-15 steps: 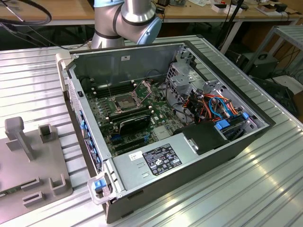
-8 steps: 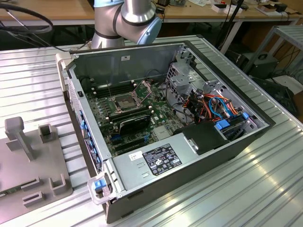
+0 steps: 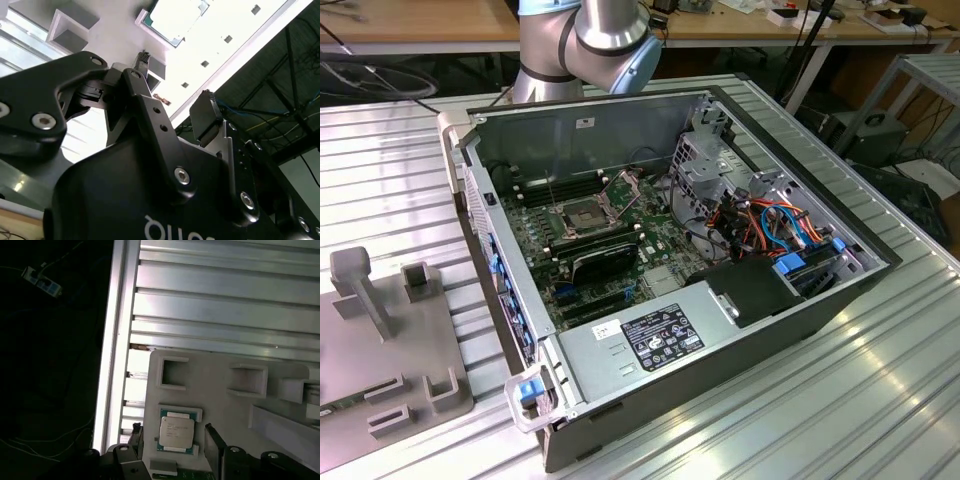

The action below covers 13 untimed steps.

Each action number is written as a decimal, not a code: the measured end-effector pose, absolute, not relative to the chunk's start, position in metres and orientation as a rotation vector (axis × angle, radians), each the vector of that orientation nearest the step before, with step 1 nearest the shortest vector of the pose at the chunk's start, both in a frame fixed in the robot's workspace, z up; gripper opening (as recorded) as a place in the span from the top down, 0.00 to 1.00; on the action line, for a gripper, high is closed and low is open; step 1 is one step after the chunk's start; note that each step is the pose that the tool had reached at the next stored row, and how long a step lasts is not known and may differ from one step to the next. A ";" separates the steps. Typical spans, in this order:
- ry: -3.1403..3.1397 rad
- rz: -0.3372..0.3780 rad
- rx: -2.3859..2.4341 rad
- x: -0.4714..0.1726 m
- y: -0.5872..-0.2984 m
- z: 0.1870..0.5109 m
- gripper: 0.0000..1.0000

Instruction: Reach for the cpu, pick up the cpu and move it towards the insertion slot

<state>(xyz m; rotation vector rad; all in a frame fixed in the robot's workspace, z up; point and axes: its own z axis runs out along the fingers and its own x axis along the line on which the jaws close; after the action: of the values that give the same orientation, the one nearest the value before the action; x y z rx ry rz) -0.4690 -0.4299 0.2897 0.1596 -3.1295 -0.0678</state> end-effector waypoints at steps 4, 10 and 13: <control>-3.130 -0.068 0.156 -0.469 -0.430 0.282 0.40; -3.130 -0.068 0.144 -0.469 -0.432 0.269 0.40; -3.132 -0.068 0.125 -0.469 -0.435 0.263 0.40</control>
<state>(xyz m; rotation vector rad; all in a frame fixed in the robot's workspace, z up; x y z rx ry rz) -0.4691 -0.4352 0.2625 0.1252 -3.1316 -0.0678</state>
